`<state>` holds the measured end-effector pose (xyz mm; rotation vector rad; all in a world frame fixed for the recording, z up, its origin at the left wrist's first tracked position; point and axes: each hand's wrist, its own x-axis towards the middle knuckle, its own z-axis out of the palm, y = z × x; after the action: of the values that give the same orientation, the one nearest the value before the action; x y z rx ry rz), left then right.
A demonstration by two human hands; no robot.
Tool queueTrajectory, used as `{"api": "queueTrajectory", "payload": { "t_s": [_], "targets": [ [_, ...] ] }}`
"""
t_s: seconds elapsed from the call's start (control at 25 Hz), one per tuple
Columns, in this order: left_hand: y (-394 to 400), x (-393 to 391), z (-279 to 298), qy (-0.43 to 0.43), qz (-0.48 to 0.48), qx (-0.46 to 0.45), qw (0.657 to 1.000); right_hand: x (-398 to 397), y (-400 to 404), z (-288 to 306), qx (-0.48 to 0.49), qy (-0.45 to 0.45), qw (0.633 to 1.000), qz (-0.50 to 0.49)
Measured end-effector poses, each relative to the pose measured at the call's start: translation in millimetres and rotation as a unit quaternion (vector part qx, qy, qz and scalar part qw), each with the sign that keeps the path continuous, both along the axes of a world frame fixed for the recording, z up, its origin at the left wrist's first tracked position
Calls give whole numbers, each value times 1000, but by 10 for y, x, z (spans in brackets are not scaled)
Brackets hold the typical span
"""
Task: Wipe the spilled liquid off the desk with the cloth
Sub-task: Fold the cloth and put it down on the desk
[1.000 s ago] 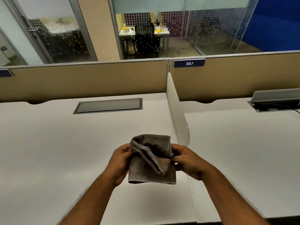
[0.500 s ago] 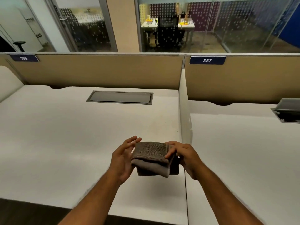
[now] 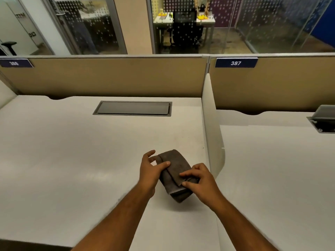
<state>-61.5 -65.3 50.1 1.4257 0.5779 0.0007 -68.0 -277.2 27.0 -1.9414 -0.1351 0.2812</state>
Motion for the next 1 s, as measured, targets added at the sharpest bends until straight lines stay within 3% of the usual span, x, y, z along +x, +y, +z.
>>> {"api": "queueTrajectory", "payload": {
  "t_s": [0.12,0.2,0.28,0.32,0.36,0.44,0.48,0.52,0.64,0.72,0.8,0.84,0.92,1.0],
  "targets": [
    [-27,476,-11,-26,-29,-9,999,97,287,-124,-32,-35,994,-103],
    [-71,741,20,-40,-100,10,994,228,461,-155,-53,-64,981,-176],
    [-185,866,17,-75,-172,132,973,310,434,-184,-103,-73,975,-180],
    [-185,895,-27,-87,-221,212,948,335,431,-205,-149,-63,975,-153],
    [-45,1170,-219,-101,-324,277,899,516,596,-285,-209,-35,964,-163],
    [89,1446,-548,-110,-495,382,773,737,744,-426,-359,31,923,-135],
    [61,1417,-601,-103,-532,411,733,735,652,-411,-426,31,899,-92],
    [38,1386,-629,-95,-541,418,724,753,584,-404,-457,34,886,-62],
    [104,1372,-725,-100,-510,456,722,791,648,-406,-447,34,893,-44],
    [136,1403,-693,-104,-531,467,699,789,692,-401,-455,48,888,-52],
    [124,1414,-614,-102,-540,453,702,771,733,-352,-462,62,883,-62],
    [123,1404,-561,-100,-542,438,710,762,771,-322,-462,65,882,-68],
    [120,1341,-455,-94,-502,388,767,734,851,-255,-449,67,886,-91],
    [123,1199,-453,-127,-441,384,801,702,911,-231,-410,38,901,-134]
  ]
}}
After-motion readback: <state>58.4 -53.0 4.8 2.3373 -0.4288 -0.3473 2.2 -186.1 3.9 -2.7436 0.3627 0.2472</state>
